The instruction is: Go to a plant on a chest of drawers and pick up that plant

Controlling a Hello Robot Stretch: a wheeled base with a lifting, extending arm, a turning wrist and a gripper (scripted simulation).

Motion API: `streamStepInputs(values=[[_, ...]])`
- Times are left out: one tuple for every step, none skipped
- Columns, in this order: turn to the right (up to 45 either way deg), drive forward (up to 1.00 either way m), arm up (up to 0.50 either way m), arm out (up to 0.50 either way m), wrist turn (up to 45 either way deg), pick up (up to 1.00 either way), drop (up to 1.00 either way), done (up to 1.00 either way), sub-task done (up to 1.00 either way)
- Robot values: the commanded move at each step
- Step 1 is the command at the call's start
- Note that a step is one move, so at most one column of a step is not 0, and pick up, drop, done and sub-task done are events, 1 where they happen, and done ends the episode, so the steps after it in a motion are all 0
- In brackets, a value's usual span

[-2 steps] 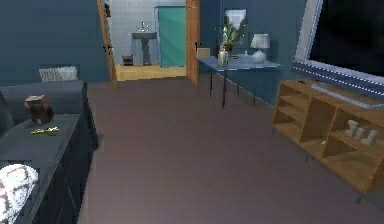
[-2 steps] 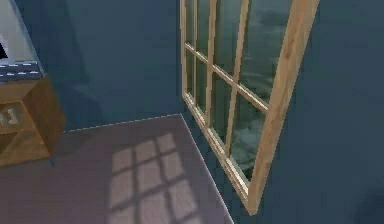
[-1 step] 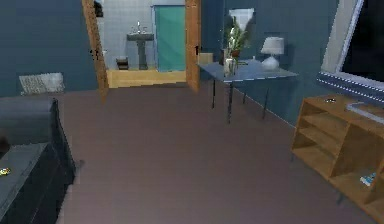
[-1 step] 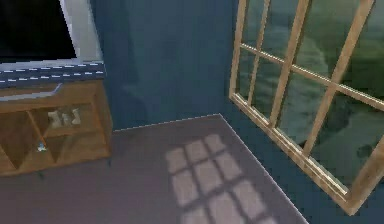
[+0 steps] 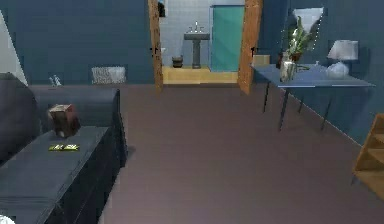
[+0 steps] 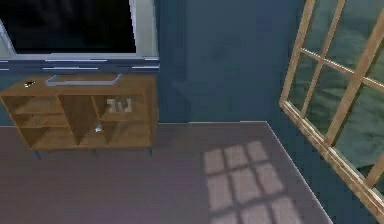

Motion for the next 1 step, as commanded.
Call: streamStepInputs(values=[[0.0,1.00,0.00,0.00,0.0,0.00,0.00,0.00,0.00]])
